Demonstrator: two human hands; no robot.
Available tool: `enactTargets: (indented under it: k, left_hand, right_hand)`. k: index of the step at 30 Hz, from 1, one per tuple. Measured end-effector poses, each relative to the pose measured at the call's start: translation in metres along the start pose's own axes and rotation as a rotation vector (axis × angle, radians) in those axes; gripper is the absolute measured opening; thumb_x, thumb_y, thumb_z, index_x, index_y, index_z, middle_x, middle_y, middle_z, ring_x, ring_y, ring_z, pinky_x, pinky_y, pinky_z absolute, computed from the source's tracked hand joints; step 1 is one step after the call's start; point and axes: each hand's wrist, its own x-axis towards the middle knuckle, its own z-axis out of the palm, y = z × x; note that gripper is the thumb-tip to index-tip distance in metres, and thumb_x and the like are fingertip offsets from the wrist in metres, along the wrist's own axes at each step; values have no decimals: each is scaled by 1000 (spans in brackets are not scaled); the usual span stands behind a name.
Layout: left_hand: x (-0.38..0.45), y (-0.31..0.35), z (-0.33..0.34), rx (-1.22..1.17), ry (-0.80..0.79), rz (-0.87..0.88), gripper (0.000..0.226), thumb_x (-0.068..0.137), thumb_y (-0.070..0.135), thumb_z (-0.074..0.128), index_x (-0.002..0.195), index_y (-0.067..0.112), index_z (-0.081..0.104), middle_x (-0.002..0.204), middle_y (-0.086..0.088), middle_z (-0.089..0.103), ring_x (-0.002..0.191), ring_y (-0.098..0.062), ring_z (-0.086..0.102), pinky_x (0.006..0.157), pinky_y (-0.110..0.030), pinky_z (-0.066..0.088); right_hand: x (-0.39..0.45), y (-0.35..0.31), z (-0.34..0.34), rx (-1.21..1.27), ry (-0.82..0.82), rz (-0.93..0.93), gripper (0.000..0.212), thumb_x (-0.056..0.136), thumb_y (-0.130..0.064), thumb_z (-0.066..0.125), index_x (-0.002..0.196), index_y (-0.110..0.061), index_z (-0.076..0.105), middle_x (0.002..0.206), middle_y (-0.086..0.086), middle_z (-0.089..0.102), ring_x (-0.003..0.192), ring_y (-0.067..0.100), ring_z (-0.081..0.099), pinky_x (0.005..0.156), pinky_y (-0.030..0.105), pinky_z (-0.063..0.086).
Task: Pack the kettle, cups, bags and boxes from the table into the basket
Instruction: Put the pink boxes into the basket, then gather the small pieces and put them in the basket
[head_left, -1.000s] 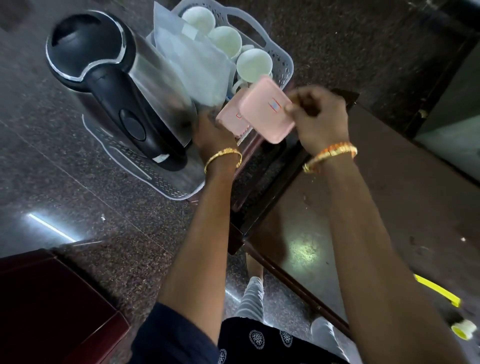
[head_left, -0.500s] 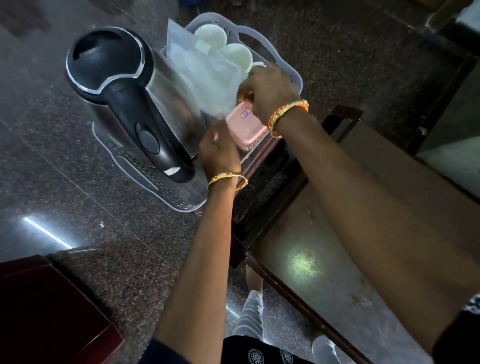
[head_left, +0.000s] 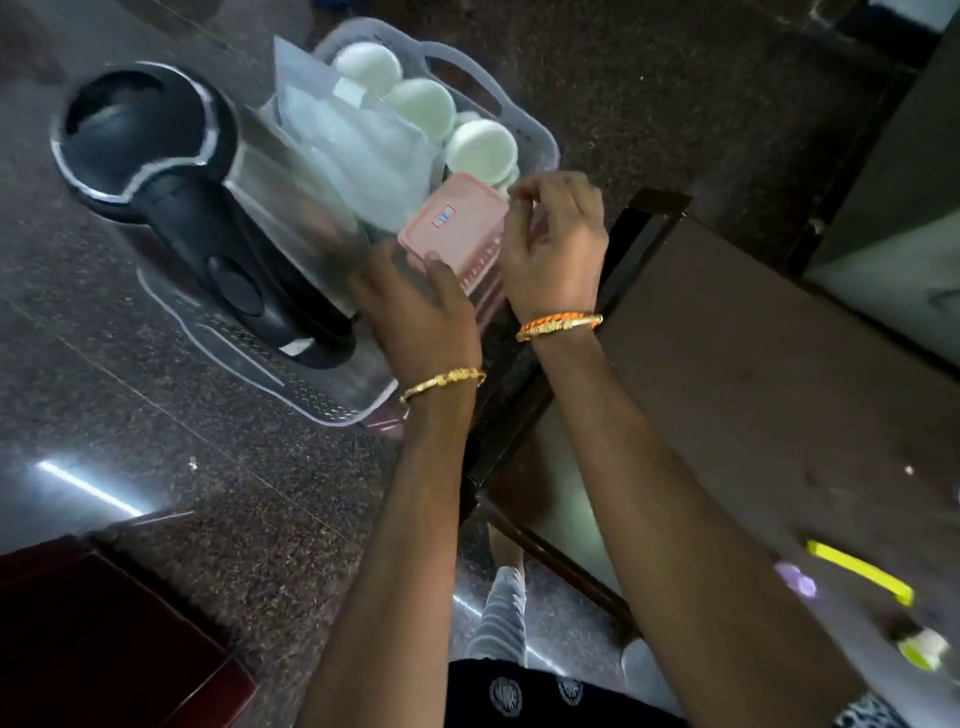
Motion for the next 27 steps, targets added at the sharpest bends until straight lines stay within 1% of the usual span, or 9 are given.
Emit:
enactTargets:
  k: [2,4,7,11,14,19,23,25,27]
  left_hand:
    - [-31,2,0,-29,85,204,25,85,5,53,107,-6,58,106,-27,54,93,-35,57,80,-31,46]
    - [-68,-1,7,-70,-1,338,19,87,1,50,99,-6,61,93,-23,58,76,-29,58,69,-29,48]
    - [-127,-13,24,-35,-296,352,17,89,1,50,98,-6,63,88,-18,66,69,-24,59,66,-25,45]
    - [-202,-40,50,136,-724,287,18,92,8,51,100,-3,63,97,-20,70,91,-35,66,81,-35,46]
    - [-251,-48,70,235,-938,352,18,92,12,52,97,0,64,97,-18,68,93,-35,64,80,-41,49]
    - [-323,-38,100,284,-1104,443,17,86,18,60,95,4,63,98,-16,61,90,-34,60,77,-43,51]
    - [-363,-35,118,339,-1177,402,39,76,21,73,107,1,58,109,-18,53,98,-32,56,85,-35,46]
    - [-382,-36,122,378,-1217,409,42,75,15,74,111,1,57,112,-19,50,99,-31,56,88,-33,45]
    - [-396,-37,124,407,-1200,438,36,77,8,70,111,2,58,112,-18,49,97,-30,57,88,-33,46]
  right_hand:
    - [-24,16,-21,64,122,73,13,73,4,51,71,1,64,76,17,63,69,32,56,65,37,47]
    - [-52,37,-44,76,177,183,18,72,3,43,64,1,59,68,16,61,65,31,55,62,38,46]
    - [-103,70,-78,9,173,399,23,71,-5,38,62,-2,59,64,12,63,62,31,57,64,38,46]
    - [-173,116,-135,-198,162,634,27,69,-15,37,62,-7,62,64,9,66,65,32,60,68,34,37]
    - [-213,151,-187,-232,278,757,26,70,-12,38,63,-4,62,65,14,65,65,35,60,69,36,41]
    - [-258,199,-268,-377,477,969,11,72,3,52,73,-3,61,81,20,60,77,40,57,71,34,40]
    - [-273,228,-311,-313,595,1200,18,79,-9,58,96,-3,59,104,20,50,88,38,56,76,33,47]
    - [-277,242,-328,-287,618,1281,28,78,-16,65,102,-4,55,107,19,49,89,35,56,72,22,38]
    - [-279,256,-343,-282,600,1341,34,78,-23,68,102,-4,53,107,19,51,94,35,53,72,25,34]
